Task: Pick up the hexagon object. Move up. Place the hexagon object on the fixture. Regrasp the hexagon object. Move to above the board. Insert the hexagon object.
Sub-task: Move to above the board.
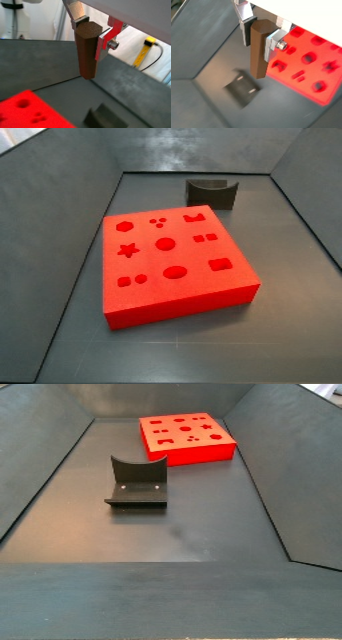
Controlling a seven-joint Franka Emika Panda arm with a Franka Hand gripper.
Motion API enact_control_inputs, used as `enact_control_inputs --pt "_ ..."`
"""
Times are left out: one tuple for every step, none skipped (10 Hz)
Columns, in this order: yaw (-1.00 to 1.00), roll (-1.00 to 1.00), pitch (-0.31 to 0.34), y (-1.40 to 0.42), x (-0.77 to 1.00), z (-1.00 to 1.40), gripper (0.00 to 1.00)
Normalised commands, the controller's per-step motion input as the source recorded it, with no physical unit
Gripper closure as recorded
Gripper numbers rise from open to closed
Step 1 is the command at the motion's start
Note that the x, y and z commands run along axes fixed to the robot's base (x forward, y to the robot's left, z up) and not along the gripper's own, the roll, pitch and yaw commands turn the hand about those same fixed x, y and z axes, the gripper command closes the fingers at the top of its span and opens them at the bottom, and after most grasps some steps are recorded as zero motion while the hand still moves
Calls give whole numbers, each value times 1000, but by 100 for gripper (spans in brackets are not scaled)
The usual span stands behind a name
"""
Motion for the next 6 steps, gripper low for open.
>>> enact_control_inputs --pt "-86 -1000 -128 -1000 -848 214 100" --pt "-89 -1000 -132 -978 -860 211 100" --pt "-92 -1000 -161 -430 -497 111 100" --pt "-93 -1000 -162 -240 -359 66 100" --pt "-87 -1000 -165 -75 -209 28 100" --pt "-90 -984 -175 -50 -174 30 100"
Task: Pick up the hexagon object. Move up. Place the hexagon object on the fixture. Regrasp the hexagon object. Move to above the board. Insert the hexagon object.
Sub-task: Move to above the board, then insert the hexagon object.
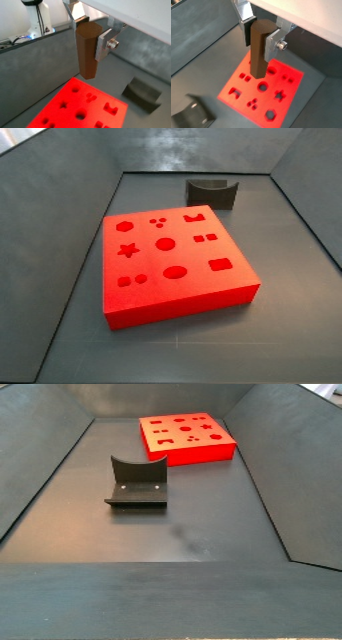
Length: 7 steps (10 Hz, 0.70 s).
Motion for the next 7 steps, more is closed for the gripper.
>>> enact_control_inputs --pt "-40 -601 -139 10 -129 6 100" --pt "-30 -466 -127 23 -111 4 100" --pt "-19 -275 -96 17 -81 8 100" --pt "-14 -216 -77 20 -67 1 100" --pt "0 0 0 0 0 -43 100" --pt "0 0 -66 0 -40 -77 100" --pt "-6 0 -123 577 -683 -551 100"
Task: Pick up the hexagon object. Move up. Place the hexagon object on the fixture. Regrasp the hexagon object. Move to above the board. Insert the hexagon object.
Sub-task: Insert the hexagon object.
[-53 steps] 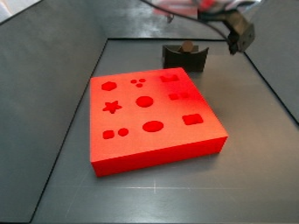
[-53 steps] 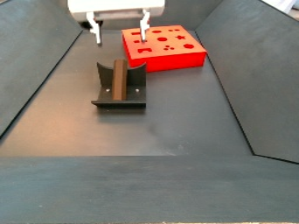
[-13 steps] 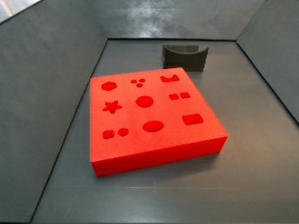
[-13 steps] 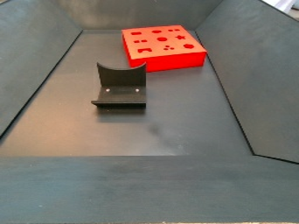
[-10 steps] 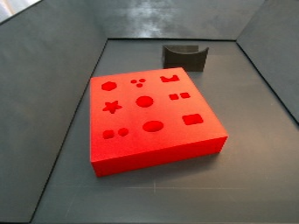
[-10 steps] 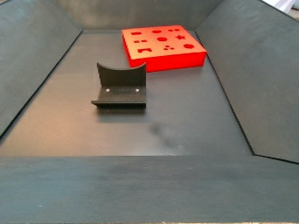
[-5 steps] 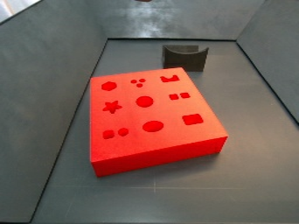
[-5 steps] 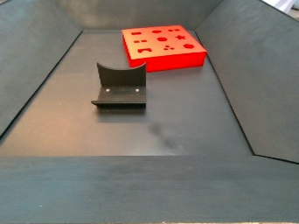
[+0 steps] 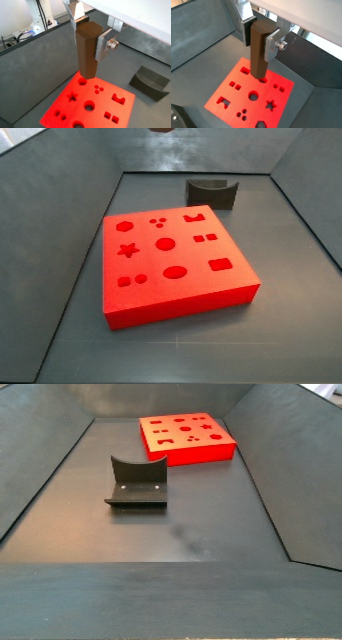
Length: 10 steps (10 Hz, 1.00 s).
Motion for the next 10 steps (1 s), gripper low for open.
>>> enact_control_inputs --pt "77 -16 -183 806 -891 -931 100" --pt "17 0 -177 771 -997 -974 100" --pt "-14 -80 -87 740 -1000 -989 100" --pt "-134 -113 -84 606 -1000 -957 100" --pt "-160 -203 -79 469 -994 -831 100" --pt "-291 -206 -67 366 -960 -849 100" --pt "-463 -154 -43 289 -806 -946 100" --pt "-457 -186 -37 231 -800 -891 100" --pt "-337 -260 -56 111 -640 -711 100" --pt "-14 -349 -139 0 -200 -423 100"
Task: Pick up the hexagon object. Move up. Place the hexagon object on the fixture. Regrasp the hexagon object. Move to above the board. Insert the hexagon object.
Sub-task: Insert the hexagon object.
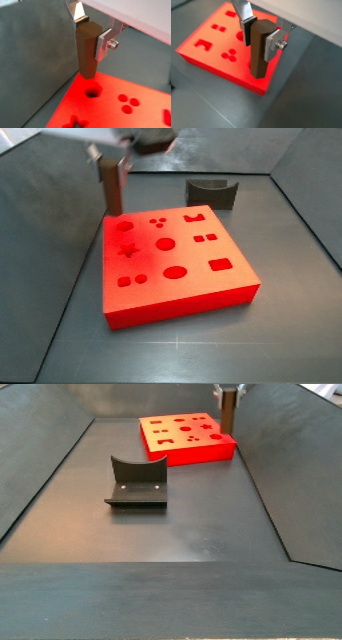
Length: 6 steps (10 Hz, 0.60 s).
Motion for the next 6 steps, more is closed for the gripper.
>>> enact_control_inputs --pt "0 -101 0 -37 0 -160 100" --pt "-94 -117 0 -49 311 -111 100" --pt "0 -203 0 0 566 -183 100" --pt "-49 -161 0 -51 463 -286 100" --pt "0 -140 0 0 117 -357 100" --pt "0 -156 0 -26 0 -246 100"
